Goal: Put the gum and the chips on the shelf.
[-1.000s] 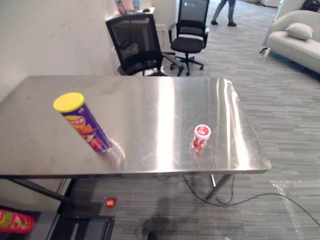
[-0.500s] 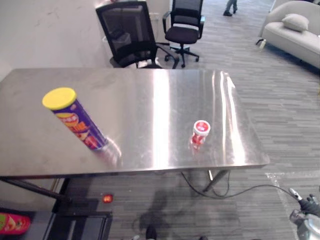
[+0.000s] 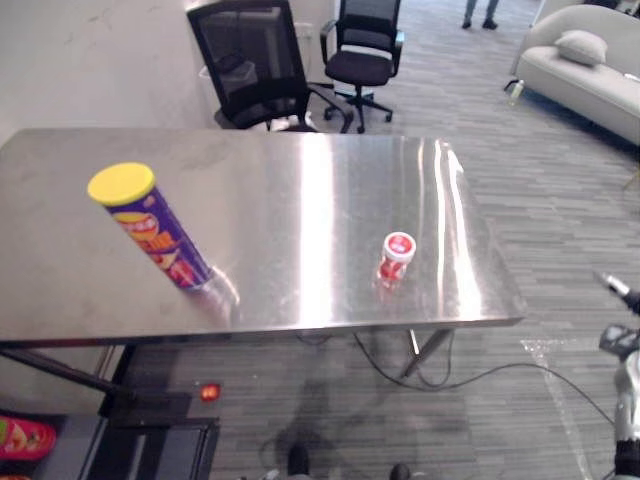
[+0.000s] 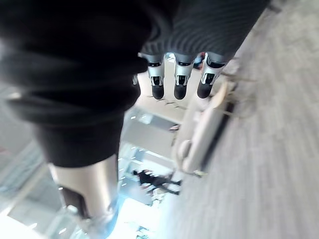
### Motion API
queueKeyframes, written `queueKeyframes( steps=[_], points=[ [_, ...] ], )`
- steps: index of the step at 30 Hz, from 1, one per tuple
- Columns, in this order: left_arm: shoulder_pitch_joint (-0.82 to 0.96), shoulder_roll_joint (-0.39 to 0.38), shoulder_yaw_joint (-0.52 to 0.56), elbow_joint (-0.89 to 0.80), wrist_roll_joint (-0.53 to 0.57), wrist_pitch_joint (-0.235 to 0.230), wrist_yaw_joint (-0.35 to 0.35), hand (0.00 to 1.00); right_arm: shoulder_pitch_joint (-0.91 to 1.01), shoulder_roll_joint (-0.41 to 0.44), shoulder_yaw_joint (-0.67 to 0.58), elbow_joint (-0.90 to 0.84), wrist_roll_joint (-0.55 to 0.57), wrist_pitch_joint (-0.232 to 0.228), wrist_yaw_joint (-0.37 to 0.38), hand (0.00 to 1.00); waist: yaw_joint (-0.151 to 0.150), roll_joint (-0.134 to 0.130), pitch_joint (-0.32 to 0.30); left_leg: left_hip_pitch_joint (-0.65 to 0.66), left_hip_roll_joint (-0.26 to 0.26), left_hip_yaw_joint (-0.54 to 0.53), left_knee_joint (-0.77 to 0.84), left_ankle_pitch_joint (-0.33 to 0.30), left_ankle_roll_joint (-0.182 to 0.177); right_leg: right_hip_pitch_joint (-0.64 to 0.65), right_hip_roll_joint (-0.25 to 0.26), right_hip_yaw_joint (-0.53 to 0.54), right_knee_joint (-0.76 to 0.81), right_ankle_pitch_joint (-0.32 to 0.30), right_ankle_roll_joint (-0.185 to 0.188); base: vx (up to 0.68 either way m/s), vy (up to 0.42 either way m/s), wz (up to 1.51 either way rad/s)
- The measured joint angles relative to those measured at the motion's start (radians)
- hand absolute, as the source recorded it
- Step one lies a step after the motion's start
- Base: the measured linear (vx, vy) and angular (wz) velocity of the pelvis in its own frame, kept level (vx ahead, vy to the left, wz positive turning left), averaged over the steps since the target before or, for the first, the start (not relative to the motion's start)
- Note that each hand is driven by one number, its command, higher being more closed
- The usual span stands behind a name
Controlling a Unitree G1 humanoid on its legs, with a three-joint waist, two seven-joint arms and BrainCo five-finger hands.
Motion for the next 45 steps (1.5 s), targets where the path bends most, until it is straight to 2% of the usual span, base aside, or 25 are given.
queueKeyframes(
  steps=[5,14,23,30,37,45],
  points=[
    [0.014,0.000,-0.010,-0.001,0.000,-0.001,0.001,0.00,-0.041,-0.049,0.104,-0.093,0.002,-0.032,0.016,0.00,0.001,0.000,0.000,0.001,0.000,-0.020,0.000,0.005,0.000,0.000,0.004,-0.003,0.001,0.004,-0.006,0.00,-0.002,0.05],
    [0.020,0.001,-0.019,-0.001,-0.001,-0.002,0.003,0.00,-0.073,-0.070,0.353,-0.096,0.012,-0.036,0.105,0.00,0.002,0.002,0.001,-0.001,0.009,-0.025,0.000,0.009,0.004,0.000,0.013,0.000,0.001,0.031,-0.014,0.00,0.000,0.00],
    [0.016,0.004,-0.048,-0.001,-0.003,-0.005,0.000,0.00,-0.145,-0.140,0.599,0.029,0.048,-0.048,0.183,0.00,0.007,0.011,0.006,-0.025,0.000,-0.049,0.000,0.010,0.004,-0.019,0.016,0.001,-0.011,0.030,-0.014,-0.01,-0.002,0.01],
    [0.014,0.009,-0.059,-0.001,-0.003,-0.015,-0.003,0.00,-0.214,-0.188,0.712,0.070,0.044,-0.048,0.200,0.00,0.014,0.003,0.013,-0.036,-0.022,-0.048,0.000,0.043,0.010,-0.015,0.001,0.000,-0.035,-0.009,-0.009,-0.02,-0.010,0.01],
    [-0.007,0.020,-0.059,-0.005,-0.023,-0.015,-0.005,0.00,-0.293,-0.208,0.782,0.111,0.039,-0.048,0.201,0.00,0.056,-0.025,0.039,-0.041,-0.050,-0.048,0.000,0.050,0.019,-0.015,-0.025,0.000,-0.035,-0.006,-0.008,0.01,0.023,0.03],
    [-0.007,0.026,-0.075,-0.031,-0.029,-0.016,-0.003,0.00,-0.354,-0.208,0.832,0.112,0.029,-0.048,0.200,0.00,0.070,-0.032,0.056,-0.046,-0.037,-0.063,0.000,0.047,0.018,-0.018,-0.014,0.002,-0.018,0.012,0.013,0.02,0.003,0.08]
  ],
)
